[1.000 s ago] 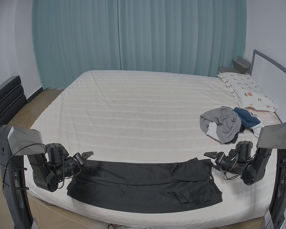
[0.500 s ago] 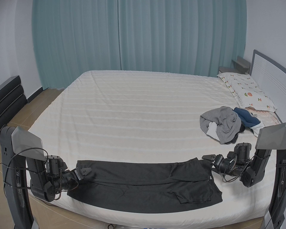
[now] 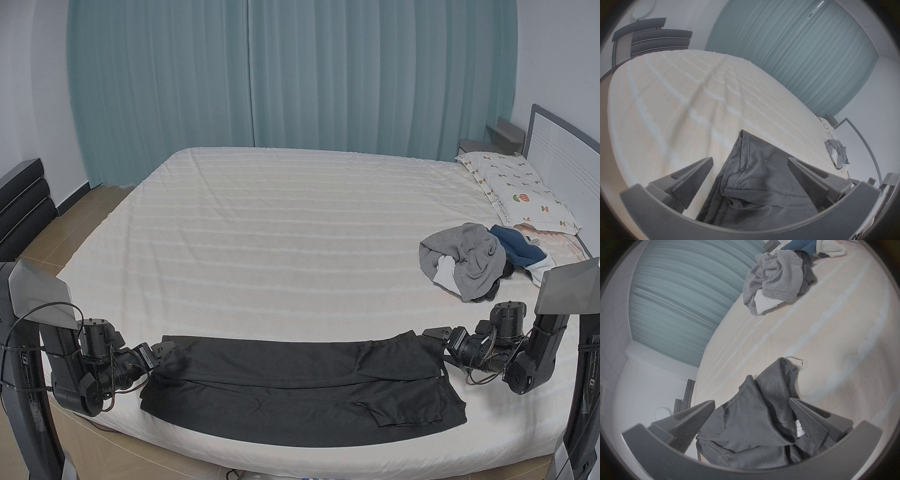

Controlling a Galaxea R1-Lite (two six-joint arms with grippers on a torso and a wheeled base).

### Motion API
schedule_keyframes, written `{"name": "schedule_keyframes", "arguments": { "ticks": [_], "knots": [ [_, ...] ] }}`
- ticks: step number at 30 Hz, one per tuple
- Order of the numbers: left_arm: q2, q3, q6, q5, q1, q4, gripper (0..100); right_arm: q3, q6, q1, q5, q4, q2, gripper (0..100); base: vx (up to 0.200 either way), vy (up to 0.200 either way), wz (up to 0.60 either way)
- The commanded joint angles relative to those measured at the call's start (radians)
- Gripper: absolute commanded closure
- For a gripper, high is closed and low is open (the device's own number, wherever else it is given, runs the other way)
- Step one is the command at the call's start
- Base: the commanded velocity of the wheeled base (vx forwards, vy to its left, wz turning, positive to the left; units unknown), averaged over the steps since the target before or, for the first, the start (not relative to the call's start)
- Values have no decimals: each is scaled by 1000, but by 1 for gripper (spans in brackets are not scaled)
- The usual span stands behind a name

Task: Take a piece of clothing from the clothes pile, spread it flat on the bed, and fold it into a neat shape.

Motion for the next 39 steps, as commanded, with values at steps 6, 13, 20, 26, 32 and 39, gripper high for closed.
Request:
{"name": "schedule_keyframes", "arguments": {
  "ticks": [6, 13, 20, 26, 32, 39],
  "knots": [
    [-18, 8, -11, -16, 10, 38, 0, 23, -1, 3, -3, -1, -10, 0, 0, 0, 0],
    [-20, 17, -3, -16, -5, 90, 0, 37, -4, 3, -6, -1, -16, 0, 0, 0, 0],
    [26, -27, -6, -6, -11, 92, 0, 69, -8, 6, -6, 1, -60, 0, 0, 0, 0],
    [36, -9, 4, -3, -30, 92, 100, 93, -21, 31, -8, 12, -63, 0, 0, 0, 0],
    [43, -7, 34, 9, -23, 93, 100, 99, -42, 36, -9, 16, -54, 0, 0, 0, 0],
    [42, -7, 40, 24, -14, 93, 100, 86, -44, 34, -9, 16, -29, 0, 0, 0, 0]
  ]
}}
